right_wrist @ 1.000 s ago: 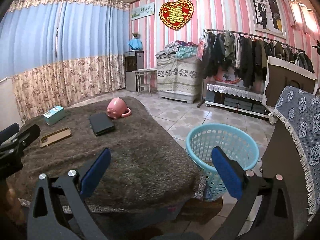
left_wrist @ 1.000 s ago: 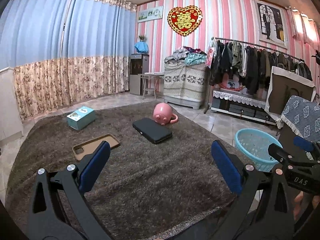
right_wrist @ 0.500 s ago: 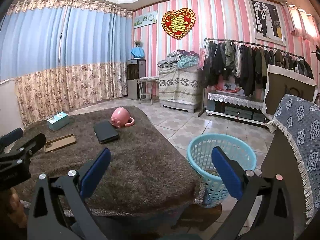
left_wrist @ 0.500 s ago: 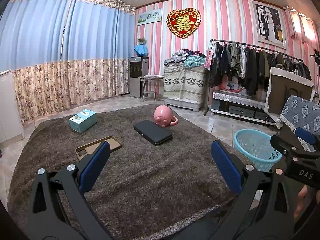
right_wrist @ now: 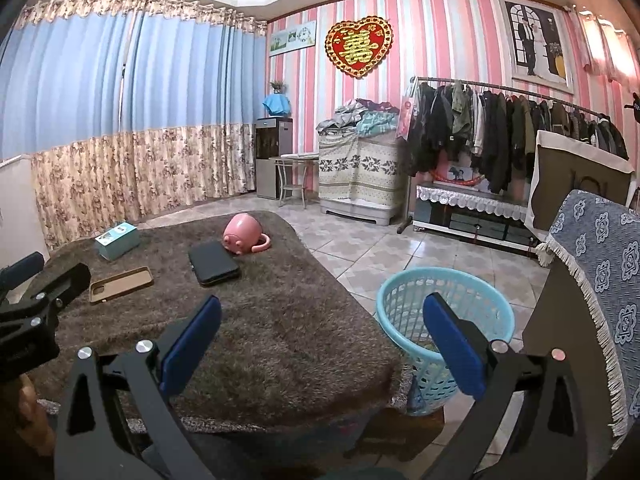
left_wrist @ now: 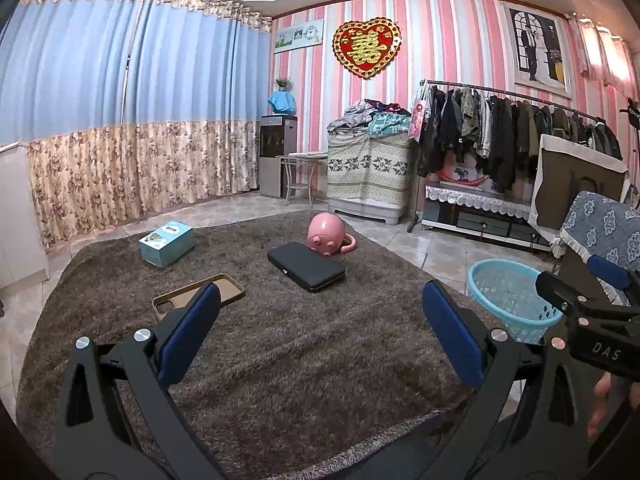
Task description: Collect trash
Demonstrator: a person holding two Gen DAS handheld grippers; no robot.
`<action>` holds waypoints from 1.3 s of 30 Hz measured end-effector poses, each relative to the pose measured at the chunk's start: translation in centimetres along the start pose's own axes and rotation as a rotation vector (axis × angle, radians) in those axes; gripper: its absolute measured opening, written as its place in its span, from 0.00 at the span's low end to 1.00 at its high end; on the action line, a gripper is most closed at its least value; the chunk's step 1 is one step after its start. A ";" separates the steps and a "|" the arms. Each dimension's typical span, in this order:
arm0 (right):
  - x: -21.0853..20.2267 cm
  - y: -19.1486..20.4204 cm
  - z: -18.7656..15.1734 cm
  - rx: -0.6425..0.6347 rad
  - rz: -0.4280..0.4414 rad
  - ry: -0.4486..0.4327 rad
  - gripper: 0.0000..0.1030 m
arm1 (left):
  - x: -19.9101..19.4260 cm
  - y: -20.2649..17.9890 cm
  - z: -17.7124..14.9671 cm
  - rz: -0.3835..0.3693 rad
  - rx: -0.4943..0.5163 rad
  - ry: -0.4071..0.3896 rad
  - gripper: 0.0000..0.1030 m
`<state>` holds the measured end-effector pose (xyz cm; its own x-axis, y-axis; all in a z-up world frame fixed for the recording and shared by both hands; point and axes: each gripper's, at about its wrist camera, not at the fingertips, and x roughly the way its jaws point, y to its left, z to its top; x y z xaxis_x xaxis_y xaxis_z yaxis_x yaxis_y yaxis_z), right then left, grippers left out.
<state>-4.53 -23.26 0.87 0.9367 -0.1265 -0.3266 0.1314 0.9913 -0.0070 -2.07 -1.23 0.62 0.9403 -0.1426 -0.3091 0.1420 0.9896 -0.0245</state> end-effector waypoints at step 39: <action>-0.3 -0.9 -0.1 0.003 -0.012 0.003 0.96 | 0.1 -0.1 0.1 -0.009 0.003 0.015 0.95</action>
<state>-4.94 -24.13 0.86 0.9341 -0.1379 -0.3293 0.1433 0.9896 -0.0081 -1.97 -1.29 0.64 0.9342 -0.1514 -0.3230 0.1516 0.9881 -0.0246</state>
